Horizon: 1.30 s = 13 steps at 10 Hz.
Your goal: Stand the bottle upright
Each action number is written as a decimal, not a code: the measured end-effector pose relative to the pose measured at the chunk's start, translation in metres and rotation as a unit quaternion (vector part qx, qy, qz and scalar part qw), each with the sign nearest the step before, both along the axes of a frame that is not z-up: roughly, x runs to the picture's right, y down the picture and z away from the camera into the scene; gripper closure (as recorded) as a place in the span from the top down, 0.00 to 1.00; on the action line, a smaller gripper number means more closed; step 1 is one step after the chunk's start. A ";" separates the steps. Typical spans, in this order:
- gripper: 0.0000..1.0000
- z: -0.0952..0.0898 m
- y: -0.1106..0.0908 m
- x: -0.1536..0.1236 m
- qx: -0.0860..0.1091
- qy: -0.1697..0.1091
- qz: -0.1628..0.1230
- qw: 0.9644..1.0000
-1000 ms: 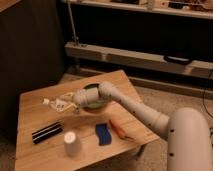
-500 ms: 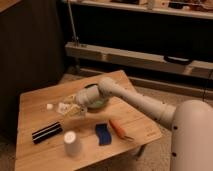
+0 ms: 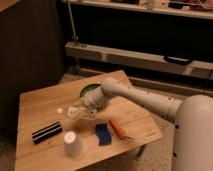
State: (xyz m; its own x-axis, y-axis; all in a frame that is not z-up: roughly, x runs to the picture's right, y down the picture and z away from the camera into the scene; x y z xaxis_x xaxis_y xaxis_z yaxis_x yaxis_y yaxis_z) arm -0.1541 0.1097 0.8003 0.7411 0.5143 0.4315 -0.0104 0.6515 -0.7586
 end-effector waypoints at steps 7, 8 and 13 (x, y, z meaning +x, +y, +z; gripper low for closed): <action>0.22 0.019 0.022 0.004 -0.004 0.046 -0.074 0.996; 0.33 0.021 0.024 -0.001 0.000 0.033 -0.082 0.996; 0.79 0.016 0.037 -0.002 -0.028 -0.025 0.017 0.999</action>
